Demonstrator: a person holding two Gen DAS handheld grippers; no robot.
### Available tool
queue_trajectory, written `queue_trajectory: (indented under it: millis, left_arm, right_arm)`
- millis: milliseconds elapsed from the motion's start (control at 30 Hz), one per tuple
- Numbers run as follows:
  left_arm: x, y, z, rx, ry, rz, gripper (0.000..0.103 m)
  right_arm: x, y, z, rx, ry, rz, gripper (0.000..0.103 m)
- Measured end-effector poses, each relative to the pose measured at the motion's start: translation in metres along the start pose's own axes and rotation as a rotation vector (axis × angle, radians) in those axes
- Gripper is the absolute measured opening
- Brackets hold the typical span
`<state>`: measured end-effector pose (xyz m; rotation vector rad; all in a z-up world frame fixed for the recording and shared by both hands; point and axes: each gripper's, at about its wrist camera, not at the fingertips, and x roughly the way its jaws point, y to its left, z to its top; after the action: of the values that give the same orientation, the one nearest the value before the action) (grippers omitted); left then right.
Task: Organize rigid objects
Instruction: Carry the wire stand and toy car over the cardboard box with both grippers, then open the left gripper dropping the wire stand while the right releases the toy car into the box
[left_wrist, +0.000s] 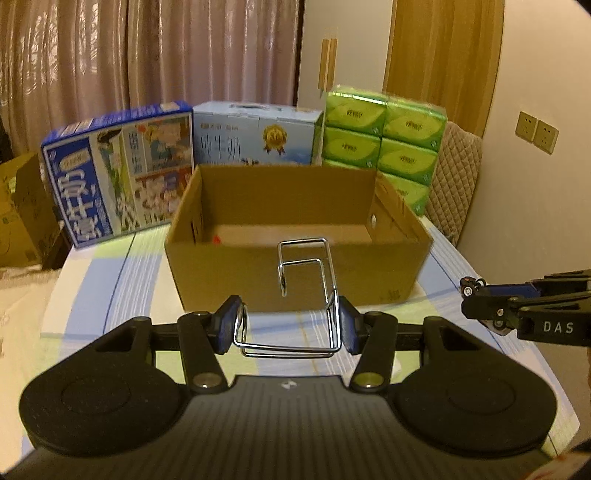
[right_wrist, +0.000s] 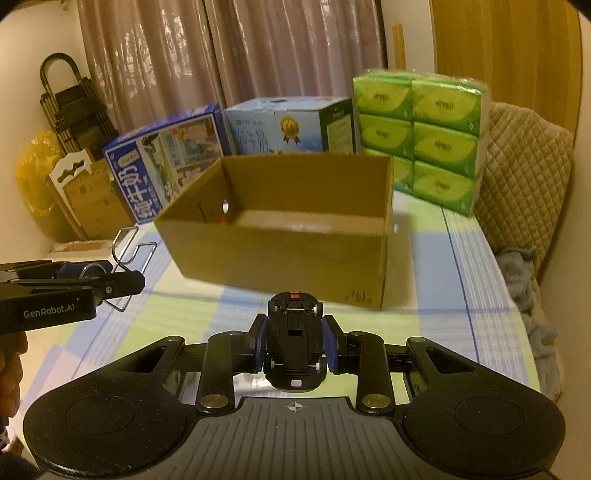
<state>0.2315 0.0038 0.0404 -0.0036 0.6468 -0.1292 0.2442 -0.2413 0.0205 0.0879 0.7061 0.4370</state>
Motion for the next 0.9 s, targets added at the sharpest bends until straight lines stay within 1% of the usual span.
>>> queue_trajectory:
  millis: [200, 467, 667, 900]
  left_arm:
    - [0.027, 0.008, 0.039, 0.034, -0.01, 0.009, 0.049]
    - [0.064, 0.018, 0.065, 0.039, 0.018, 0.003, 0.049]
    - [0.085, 0.022, 0.073, 0.042, 0.041, -0.004, 0.049]
    - [0.105, 0.029, 0.079, 0.045, 0.061, 0.003, 0.049]
  right_arm:
    - [0.019, -0.004, 0.043, -0.02, -0.025, -0.004, 0.028]
    - [0.05, -0.011, 0.094, -0.042, -0.032, -0.019, 0.028]
    - [0.071, -0.017, 0.114, -0.025, -0.02, -0.022, 0.028]
    - [0.089, -0.027, 0.122, 0.006, -0.002, -0.024, 0.028]
